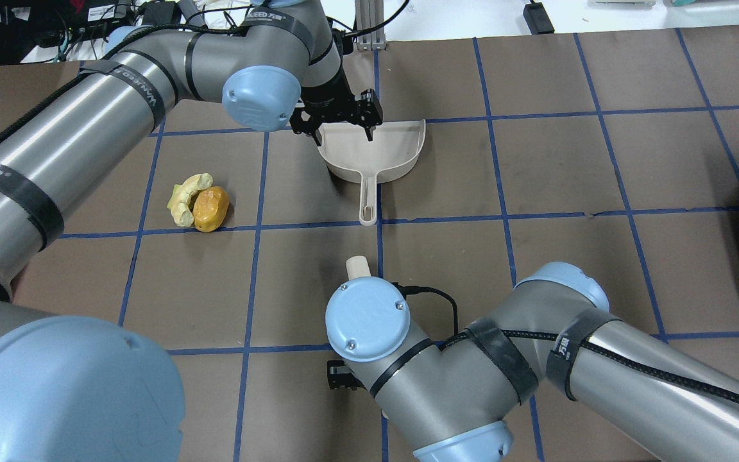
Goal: Sweep and dump trash in nearest bin
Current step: 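Grasp the white dustpan handle with left gripper while right grasps the brush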
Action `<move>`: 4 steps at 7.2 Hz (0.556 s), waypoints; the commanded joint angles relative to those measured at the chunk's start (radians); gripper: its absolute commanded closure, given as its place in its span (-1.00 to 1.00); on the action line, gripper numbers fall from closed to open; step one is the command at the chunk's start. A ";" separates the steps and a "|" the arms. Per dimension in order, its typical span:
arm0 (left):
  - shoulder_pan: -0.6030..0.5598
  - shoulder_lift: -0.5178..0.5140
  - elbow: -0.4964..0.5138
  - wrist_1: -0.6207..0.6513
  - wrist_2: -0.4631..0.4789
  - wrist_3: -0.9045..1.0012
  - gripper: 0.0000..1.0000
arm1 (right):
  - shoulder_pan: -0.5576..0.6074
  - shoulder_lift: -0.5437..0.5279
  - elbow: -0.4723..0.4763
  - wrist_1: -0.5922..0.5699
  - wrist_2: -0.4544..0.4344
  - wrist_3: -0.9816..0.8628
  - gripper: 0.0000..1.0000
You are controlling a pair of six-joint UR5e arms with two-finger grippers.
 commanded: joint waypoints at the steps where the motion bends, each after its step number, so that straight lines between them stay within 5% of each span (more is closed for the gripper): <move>1: -0.049 -0.034 -0.052 0.008 0.030 0.001 -1.00 | 0.005 0.005 0.010 -0.004 0.000 -0.028 -0.92; 3: -0.061 -0.034 -0.083 0.001 0.030 -0.001 -1.00 | 0.005 0.019 0.010 -0.046 0.002 -0.036 -0.77; 4: -0.060 -0.033 -0.088 -0.002 0.028 -0.001 -1.00 | 0.005 0.045 0.010 -0.068 -0.001 -0.057 -0.50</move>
